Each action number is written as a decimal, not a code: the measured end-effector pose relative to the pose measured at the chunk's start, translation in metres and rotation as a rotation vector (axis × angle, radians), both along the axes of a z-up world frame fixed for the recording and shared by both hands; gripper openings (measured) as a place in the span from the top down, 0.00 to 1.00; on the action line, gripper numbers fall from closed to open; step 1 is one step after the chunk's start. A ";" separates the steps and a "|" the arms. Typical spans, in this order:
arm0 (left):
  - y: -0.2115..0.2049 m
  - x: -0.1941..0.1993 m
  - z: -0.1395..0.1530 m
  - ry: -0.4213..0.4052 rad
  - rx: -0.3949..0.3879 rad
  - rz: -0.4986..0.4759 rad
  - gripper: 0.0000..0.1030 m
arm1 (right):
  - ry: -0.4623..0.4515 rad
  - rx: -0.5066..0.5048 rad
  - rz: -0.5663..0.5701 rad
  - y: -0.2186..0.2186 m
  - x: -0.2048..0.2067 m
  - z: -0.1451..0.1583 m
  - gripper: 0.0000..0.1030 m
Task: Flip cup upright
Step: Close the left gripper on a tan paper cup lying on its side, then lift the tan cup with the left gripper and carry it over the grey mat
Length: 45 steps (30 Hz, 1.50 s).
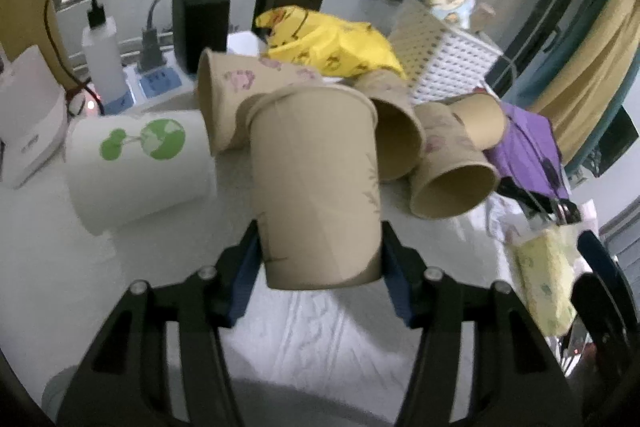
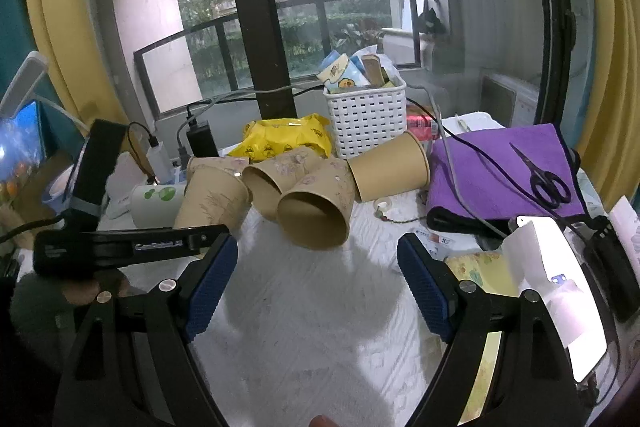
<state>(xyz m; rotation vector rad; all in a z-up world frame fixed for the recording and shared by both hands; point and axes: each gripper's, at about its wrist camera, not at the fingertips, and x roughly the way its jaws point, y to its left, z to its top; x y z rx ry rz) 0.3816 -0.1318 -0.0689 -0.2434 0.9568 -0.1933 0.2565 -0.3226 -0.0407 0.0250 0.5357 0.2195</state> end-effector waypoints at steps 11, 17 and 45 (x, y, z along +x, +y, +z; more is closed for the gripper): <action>0.014 -0.070 0.046 -0.109 -0.005 -0.054 0.45 | -0.028 -0.006 0.017 0.020 -0.042 0.015 0.17; 0.031 -0.121 0.055 -0.167 0.013 -0.065 0.45 | -0.049 -0.011 0.040 0.041 -0.070 0.025 0.18; 0.109 -0.327 0.030 -0.352 -0.024 0.019 0.45 | -0.035 0.030 0.344 0.147 -0.192 0.029 0.18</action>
